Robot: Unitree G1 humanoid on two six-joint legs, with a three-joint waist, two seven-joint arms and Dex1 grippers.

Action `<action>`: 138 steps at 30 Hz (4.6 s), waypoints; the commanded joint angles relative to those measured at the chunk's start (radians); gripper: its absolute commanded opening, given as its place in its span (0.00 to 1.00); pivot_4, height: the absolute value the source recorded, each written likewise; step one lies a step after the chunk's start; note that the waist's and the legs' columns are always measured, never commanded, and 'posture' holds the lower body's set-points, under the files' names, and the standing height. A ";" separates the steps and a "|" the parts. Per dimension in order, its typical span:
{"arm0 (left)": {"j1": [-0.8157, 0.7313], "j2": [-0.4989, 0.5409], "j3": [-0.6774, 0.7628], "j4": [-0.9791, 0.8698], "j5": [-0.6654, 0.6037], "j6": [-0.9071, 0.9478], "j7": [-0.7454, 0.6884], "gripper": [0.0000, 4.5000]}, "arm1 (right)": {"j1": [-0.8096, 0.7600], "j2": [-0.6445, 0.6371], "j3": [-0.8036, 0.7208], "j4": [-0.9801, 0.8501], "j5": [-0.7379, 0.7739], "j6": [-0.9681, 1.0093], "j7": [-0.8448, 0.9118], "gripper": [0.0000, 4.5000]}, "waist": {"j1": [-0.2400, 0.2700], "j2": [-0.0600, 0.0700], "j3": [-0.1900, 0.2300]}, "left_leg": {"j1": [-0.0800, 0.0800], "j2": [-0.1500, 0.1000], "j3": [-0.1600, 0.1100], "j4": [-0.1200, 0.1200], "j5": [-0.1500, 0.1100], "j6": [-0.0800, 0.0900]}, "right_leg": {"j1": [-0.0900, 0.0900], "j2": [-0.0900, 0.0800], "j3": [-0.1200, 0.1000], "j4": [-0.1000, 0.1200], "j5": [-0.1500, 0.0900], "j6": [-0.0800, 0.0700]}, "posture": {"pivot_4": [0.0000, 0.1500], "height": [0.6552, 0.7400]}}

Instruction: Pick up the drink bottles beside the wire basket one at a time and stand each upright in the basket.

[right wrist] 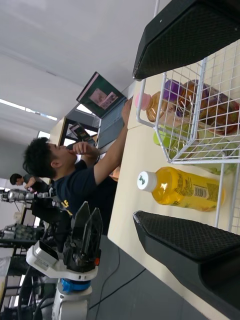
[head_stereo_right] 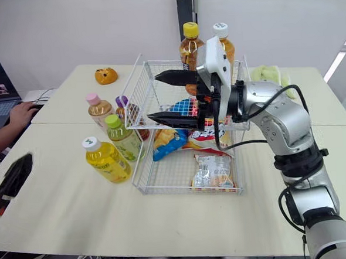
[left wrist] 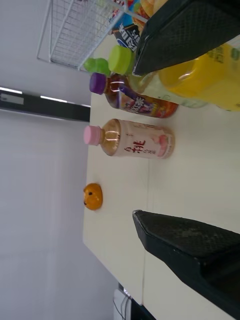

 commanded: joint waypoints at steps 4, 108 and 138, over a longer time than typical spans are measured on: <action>-0.291 0.162 -0.224 0.310 0.142 -0.063 -0.016 0.99 | 0.030 -0.046 -0.072 -0.130 0.014 0.077 -0.085 1.00 | -0.002 0.000 0.000 | -0.001 0.000 0.001 -0.001 0.000 0.000 | -0.001 0.000 0.000 0.000 0.000 0.000 | 1.00 1.00; -1.881 -0.078 -0.804 1.725 0.709 -0.426 -0.647 0.99 | 0.242 -0.277 -0.391 -0.626 0.372 0.478 -0.785 1.00 | -0.006 0.006 0.009 | -0.028 -0.002 0.000 0.004 0.004 -0.006 | -0.025 0.000 -0.001 0.001 -0.002 0.003 | 1.00 1.00; 0.015 -0.089 0.248 0.152 0.223 -0.027 -0.242 0.99 | 0.045 -0.097 -0.020 -0.295 0.235 0.198 -0.119 1.00 | 0.005 -0.006 -0.001 | -0.011 0.000 -0.011 0.013 -0.003 0.003 | 0.000 -0.004 -0.011 0.000 -0.001 0.003 | 1.00 1.00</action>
